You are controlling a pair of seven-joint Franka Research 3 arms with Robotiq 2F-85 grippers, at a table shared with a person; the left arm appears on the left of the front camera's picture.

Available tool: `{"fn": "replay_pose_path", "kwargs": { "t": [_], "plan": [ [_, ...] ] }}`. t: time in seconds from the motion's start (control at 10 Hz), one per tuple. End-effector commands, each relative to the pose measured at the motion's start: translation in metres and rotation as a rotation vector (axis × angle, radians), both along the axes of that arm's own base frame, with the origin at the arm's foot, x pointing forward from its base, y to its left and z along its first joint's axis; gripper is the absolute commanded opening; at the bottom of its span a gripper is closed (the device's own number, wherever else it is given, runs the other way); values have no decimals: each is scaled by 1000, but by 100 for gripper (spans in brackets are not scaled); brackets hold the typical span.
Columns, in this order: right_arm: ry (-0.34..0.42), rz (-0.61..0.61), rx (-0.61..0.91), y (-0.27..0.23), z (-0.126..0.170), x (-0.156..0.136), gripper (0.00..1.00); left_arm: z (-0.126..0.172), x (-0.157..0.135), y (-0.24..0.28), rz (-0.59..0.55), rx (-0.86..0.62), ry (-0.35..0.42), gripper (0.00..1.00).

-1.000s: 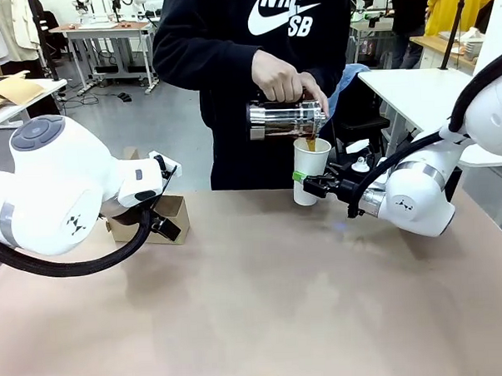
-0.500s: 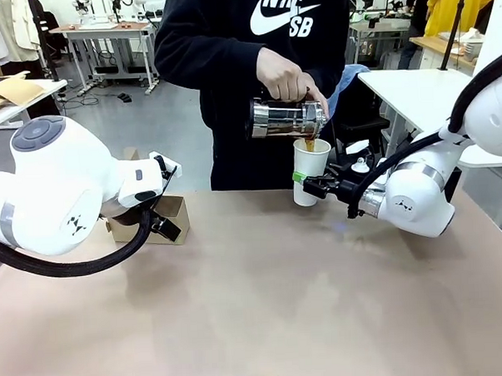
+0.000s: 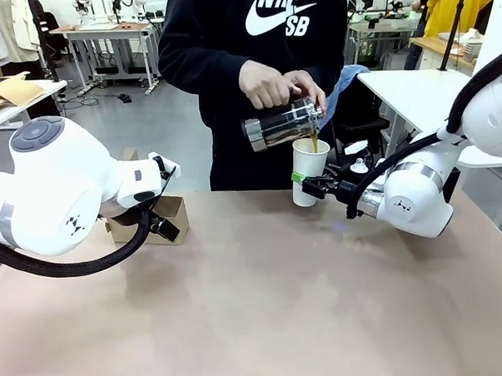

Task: Pour a drink into a cup and package it in a carrier.
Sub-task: When a person places the Paper Cup Lid on the 600 ml Paper Cup , lift the 600 ml Paper Cup.

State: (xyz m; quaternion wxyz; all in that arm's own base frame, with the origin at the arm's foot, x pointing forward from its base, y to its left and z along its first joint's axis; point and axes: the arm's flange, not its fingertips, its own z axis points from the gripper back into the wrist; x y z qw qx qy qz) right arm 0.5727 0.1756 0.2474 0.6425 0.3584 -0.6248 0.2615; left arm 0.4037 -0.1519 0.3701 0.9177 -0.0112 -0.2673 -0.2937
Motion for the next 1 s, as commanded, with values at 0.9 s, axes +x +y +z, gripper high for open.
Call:
{"fn": "replay_pose_path", "kwargs": {
  "t": [0.9],
  "plan": [
    [-4,1,-7,1,5,-1,80,0,0,0,-1,-1,0,100]
  ]
}}
